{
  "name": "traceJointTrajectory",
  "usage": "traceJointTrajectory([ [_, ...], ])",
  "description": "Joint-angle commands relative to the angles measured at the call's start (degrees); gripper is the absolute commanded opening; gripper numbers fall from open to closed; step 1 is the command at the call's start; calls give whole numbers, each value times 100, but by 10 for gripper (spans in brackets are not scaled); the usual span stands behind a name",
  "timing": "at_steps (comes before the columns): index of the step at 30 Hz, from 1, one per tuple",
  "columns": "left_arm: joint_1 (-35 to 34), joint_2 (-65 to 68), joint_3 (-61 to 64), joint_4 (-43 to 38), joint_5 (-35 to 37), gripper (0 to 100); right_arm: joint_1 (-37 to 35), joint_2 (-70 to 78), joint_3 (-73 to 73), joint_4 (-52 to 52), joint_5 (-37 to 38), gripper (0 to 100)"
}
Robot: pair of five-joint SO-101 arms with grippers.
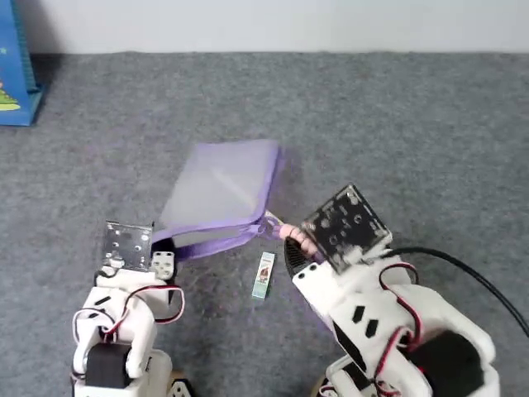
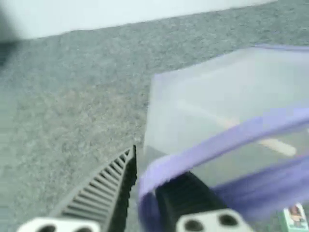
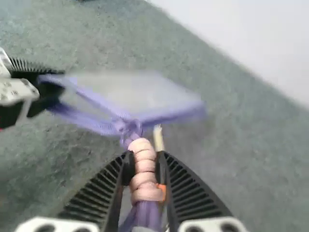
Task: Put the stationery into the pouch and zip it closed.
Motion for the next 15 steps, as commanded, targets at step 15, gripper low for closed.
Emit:
traceJointTrajectory([
  [15,-1758,-70,-1279,721,431,10,1174,-119,1811,-901,-765,243],
])
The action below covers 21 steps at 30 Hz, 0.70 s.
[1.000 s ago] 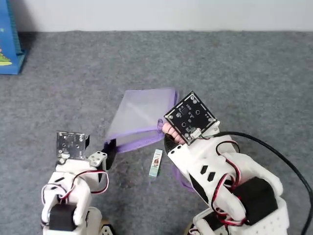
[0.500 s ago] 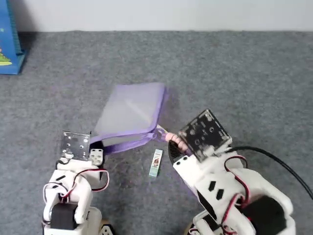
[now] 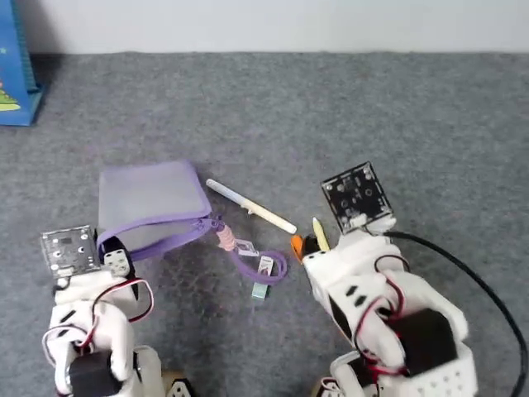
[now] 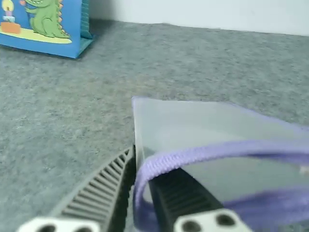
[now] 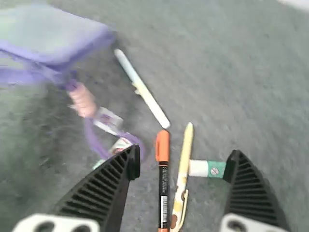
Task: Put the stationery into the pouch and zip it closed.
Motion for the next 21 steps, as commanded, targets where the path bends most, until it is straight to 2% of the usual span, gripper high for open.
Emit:
traceJointTrajectory([
  [1,-70,-70,-646,185,167,10,277,-4,475,-532,-18,238],
  [7,-62,-62,-1103,492,325,10,347,286,1284,-1077,-9,214],
  [10,-44,-62,-1156,519,316,11,462,963,1222,-1103,-9,213],
  [16,677,-62,-1156,615,141,11,497,2554,774,-1543,-9,213],
  [21,747,-53,-1165,615,114,11,576,3837,519,-2088,229,212],
])
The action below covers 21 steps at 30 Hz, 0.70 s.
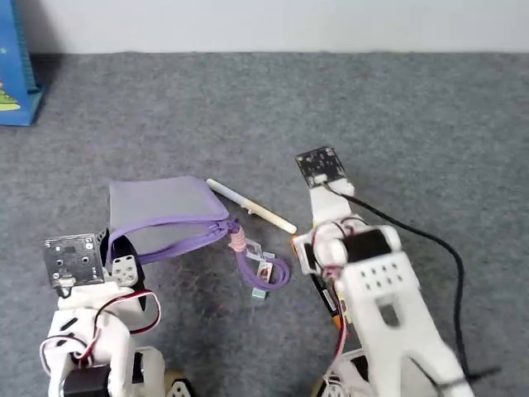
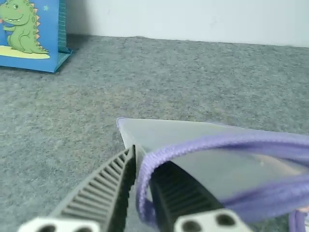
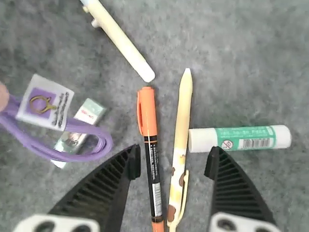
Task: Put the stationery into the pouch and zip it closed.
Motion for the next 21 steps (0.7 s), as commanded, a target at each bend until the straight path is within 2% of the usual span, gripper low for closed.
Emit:
traceJointTrajectory([
  [1,62,-53,-391,0,-70,11,224,866,-536,-479,299,212],
  [5,62,-53,-374,9,-70,11,541,1877,-932,-971,440,212],
  [18,62,-53,-330,79,-44,11,576,4462,-2453,-989,536,209],
  [21,62,-53,-286,70,-44,11,576,4813,-2488,-989,545,137],
])
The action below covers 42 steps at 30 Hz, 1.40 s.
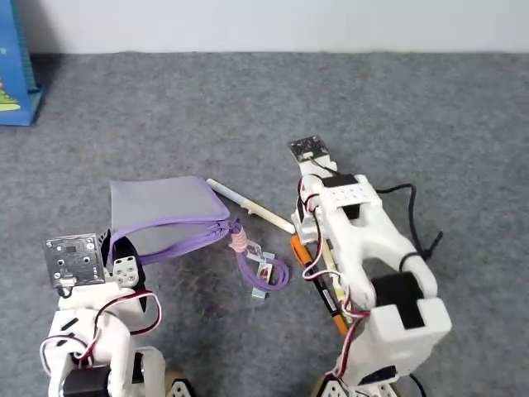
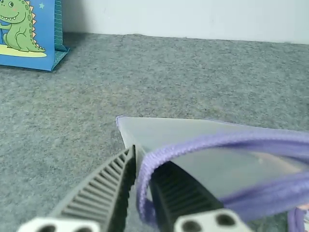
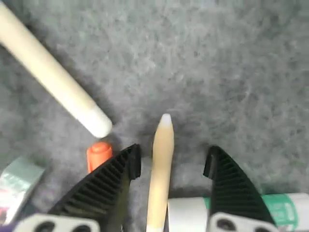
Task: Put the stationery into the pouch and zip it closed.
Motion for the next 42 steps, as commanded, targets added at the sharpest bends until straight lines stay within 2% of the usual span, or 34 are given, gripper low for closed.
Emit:
traceJointTrajectory([
  [1,44,-53,-242,-9,-44,11,40,242,-290,-57,70,95],
  [3,44,-53,-171,-18,-44,11,31,233,-290,-57,70,6],
  [8,44,-53,-189,-26,-44,11,31,-374,-290,330,70,7],
  [15,44,-53,-479,-141,35,11,31,-2141,-290,1552,44,8],
  [20,62,-53,-813,-97,-554,12,31,-3626,-281,2273,26,8],
  [25,70,26,-1130,-79,-668,12,-154,-5007,-273,2721,26,8],
  [32,79,1662,-2202,237,-677,12,-734,-6053,-273,3231,-158,8],
  [38,88,2963,-3134,703,-809,12,-1112,-6501,-360,3169,-580,8],
  [42,88,3727,-3556,1108,-870,12,-1490,-6791,-598,2738,-949,8],
])
